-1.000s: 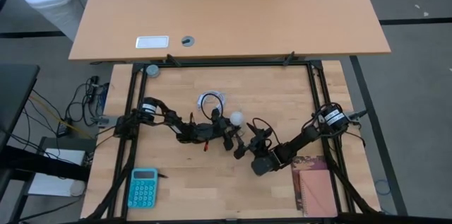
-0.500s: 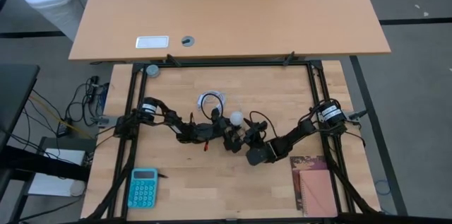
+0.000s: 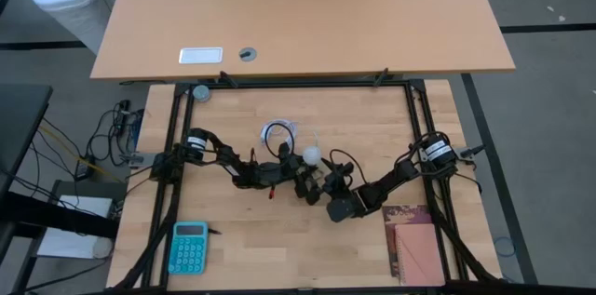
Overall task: Screw lightbulb
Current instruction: Remove the white lightbulb from the lamp socket
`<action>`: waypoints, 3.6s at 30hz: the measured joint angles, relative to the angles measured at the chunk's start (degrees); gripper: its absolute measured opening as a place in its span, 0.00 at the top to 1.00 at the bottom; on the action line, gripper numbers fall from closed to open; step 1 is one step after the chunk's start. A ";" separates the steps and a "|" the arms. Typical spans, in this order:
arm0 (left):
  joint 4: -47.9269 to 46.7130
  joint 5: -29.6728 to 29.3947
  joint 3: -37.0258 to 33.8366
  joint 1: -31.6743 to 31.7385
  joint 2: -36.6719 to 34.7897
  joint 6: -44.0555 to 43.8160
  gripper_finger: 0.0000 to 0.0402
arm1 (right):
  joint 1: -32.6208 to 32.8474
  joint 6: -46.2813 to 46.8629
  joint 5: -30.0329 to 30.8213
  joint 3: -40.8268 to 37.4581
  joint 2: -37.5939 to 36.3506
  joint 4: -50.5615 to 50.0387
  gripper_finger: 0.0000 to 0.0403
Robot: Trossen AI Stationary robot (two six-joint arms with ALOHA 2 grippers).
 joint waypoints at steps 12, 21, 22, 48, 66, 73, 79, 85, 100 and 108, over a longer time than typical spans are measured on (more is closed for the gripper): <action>-0.01 0.00 -0.02 0.00 0.00 0.20 0.52 | -0.77 1.28 -3.38 -5.79 -0.11 9.54 0.23; 0.00 0.04 -0.02 0.00 0.00 0.20 0.52 | -1.67 -1.53 -6.89 -6.26 -0.09 12.66 0.23; -0.02 0.04 -0.02 0.00 0.00 0.20 0.52 | -1.68 -1.53 -7.00 -6.26 -0.09 12.78 0.23; 0.10 0.20 -0.04 0.00 0.00 0.17 0.52 | -3.34 -7.50 -11.31 -6.28 -0.04 17.15 0.23; 0.11 0.35 -0.36 0.02 -0.02 -0.04 0.52 | -5.33 -16.06 -12.87 -6.26 0.00 22.14 0.23; 0.11 0.33 -0.37 0.02 -0.02 0.15 0.52 | -5.33 -16.41 -12.27 -6.26 0.00 22.55 0.28; 0.13 0.28 -0.39 0.02 0.00 0.20 0.52 | -5.33 -16.67 -11.84 -6.26 0.00 22.69 0.42; 0.13 -0.02 -0.42 0.00 0.00 0.16 0.52 | -5.70 -17.07 -11.72 -6.26 0.00 22.73 0.52; 0.24 2.95 -0.41 0.10 0.00 1.89 0.52 | -5.98 -17.03 -18.58 -12.65 -0.04 33.87 0.59; 0.74 9.03 -0.64 0.50 -0.02 4.92 0.52 | -7.92 -18.90 -28.20 -16.45 -0.22 39.51 0.59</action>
